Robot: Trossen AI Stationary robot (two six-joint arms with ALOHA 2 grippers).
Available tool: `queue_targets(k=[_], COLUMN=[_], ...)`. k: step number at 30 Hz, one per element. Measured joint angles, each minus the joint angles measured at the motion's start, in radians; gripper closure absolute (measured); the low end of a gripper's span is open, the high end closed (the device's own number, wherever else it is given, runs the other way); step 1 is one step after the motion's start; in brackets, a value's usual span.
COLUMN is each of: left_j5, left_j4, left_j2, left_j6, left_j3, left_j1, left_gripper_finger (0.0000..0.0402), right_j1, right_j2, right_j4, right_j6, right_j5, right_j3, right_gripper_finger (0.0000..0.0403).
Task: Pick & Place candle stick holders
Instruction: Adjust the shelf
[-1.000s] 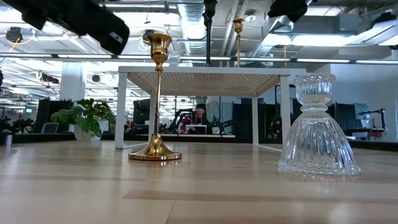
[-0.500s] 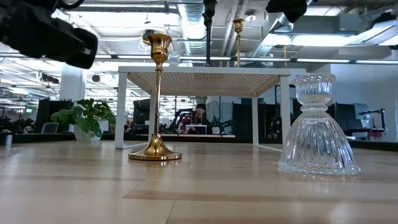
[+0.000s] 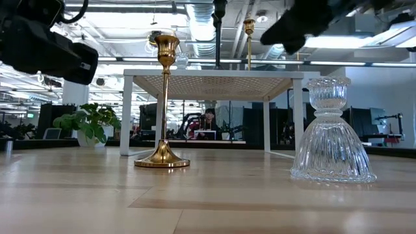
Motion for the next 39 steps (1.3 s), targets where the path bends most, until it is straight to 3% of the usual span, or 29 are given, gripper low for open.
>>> queue_targets(k=[6, 13, 21, 26, 33, 39], left_j5=[0.0, 0.0, 0.01, 0.035, 0.035, 0.035], left_j4=[0.009, 0.016, 0.024, 0.029, 0.031, 0.038], left_j2=[0.008, 0.008, 0.008, 0.008, 0.008, 0.008], left_j6=[-0.011, -0.053, -0.059, -0.086, -0.087, -0.087], left_j3=[0.0, 0.0, 0.0, 0.0, 0.0, 0.001], left_j1=[0.0, 0.0, 0.0, 0.0, 0.0, 0.0], left_gripper_finger=[0.0394, 0.0394, 0.0394, 0.0394, 0.0394, 0.0394], right_j1=[0.001, 0.002, 0.026, 0.091, 0.165, 0.206], right_j2=[0.19, 0.342, 0.441, 0.408, 0.325, 0.295], right_j4=[0.242, 0.272, 0.183, -0.061, -0.247, -0.458], right_j6=[0.0, -0.011, -0.003, 0.035, 0.161, 0.348], right_j5=[-0.07, -0.063, -0.055, 0.053, 0.234, 0.436], right_j3=[0.018, 0.098, 0.241, 0.315, 0.323, 0.323], right_gripper_finger=[0.0374, 0.0401, 0.0384, 0.0398, 0.0397, 0.0402])
